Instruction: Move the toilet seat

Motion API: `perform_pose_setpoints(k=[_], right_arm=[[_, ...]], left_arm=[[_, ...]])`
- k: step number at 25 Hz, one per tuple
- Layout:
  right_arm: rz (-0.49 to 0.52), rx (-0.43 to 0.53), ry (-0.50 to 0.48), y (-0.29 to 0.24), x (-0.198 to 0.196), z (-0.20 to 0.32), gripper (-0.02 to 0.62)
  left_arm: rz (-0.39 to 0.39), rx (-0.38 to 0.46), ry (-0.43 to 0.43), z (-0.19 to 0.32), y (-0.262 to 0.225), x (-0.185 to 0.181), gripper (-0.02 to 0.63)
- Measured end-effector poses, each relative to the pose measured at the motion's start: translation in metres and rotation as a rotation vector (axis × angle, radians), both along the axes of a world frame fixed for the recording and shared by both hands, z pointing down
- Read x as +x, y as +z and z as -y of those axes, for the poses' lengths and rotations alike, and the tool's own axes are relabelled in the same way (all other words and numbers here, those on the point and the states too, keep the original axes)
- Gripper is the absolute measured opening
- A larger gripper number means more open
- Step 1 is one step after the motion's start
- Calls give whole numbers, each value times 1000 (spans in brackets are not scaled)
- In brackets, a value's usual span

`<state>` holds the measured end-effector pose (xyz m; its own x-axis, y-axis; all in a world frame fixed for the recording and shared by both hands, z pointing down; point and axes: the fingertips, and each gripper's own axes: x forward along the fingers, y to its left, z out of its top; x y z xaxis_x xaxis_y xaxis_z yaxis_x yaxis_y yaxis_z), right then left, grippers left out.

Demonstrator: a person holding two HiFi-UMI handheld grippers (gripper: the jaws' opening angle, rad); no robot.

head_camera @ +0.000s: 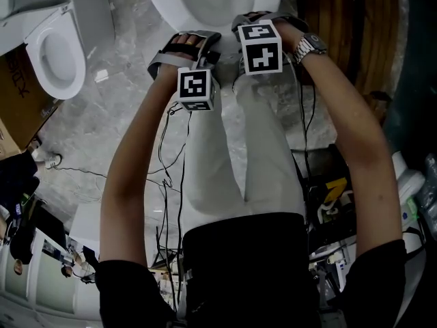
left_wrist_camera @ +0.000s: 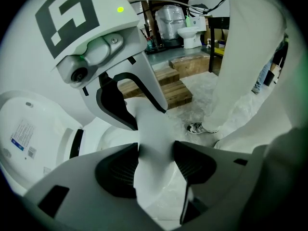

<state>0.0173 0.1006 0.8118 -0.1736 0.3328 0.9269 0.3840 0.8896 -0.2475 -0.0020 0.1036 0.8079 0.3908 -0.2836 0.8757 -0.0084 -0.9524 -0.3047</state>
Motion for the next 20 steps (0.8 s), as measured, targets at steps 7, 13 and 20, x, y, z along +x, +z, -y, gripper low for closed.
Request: perform_pose_setpoints(k=[7, 13, 20], right_arm=[[67, 91, 35, -16, -1, 3, 251], [202, 276, 76, -31, 5, 1, 220], [297, 513, 82, -43, 9, 0, 193]], left_arm=[[2, -10, 7, 1, -11, -4, 242], [8, -7, -4, 3, -21, -3, 239], [8, -18, -4, 3, -28, -4, 236]])
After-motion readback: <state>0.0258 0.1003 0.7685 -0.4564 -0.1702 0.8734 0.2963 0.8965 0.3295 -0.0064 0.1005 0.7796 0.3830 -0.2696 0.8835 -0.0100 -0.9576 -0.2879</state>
